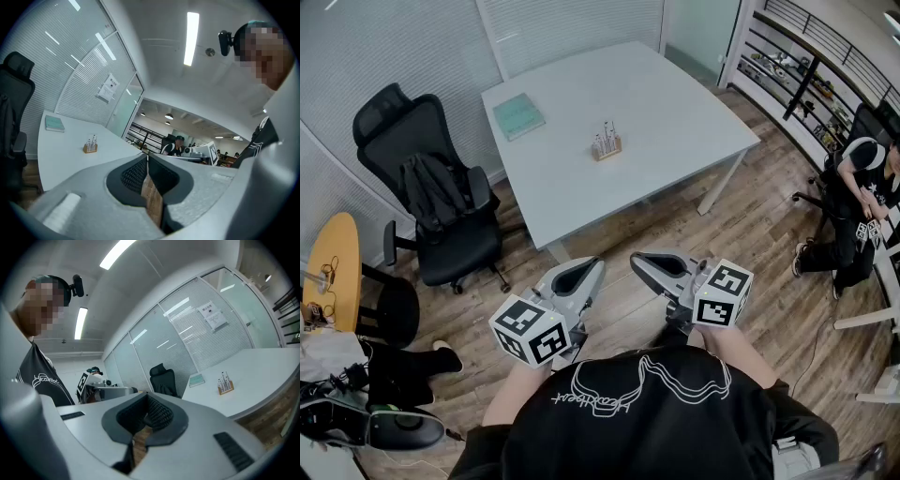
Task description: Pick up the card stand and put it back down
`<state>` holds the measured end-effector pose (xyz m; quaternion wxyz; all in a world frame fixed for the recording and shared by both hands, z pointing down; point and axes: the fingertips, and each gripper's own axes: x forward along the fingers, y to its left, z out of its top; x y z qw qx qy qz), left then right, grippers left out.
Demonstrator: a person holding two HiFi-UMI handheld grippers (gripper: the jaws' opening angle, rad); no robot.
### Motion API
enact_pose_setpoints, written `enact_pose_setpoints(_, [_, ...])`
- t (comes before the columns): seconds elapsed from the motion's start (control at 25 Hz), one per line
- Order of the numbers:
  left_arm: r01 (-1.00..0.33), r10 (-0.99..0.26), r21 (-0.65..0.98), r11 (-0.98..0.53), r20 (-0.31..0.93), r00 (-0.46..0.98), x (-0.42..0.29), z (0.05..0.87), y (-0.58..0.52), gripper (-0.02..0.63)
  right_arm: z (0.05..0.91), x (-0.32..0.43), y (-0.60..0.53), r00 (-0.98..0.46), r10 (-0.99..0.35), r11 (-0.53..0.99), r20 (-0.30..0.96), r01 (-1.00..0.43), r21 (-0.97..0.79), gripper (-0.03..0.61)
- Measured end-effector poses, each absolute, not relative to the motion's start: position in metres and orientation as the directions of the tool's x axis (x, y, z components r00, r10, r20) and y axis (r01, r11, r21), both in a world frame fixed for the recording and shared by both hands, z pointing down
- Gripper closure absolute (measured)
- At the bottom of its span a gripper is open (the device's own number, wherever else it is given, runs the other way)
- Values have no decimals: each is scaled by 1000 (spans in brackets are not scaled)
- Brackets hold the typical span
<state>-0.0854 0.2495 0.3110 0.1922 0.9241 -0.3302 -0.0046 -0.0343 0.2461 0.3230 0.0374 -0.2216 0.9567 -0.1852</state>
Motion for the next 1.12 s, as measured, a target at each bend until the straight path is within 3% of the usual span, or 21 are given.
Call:
enact_pose_setpoints(0.68, [-584,-594,339,-738,85,800,-80,301,247,594,307,-33,246,-898,-441,841,-5,-412,-350,571])
enact_pose_setpoints(1.12, [-631,-630,340,-697,130,766,-59,305,188,593,309,-13,182,-922,-385,844,-30,-339,-414,571])
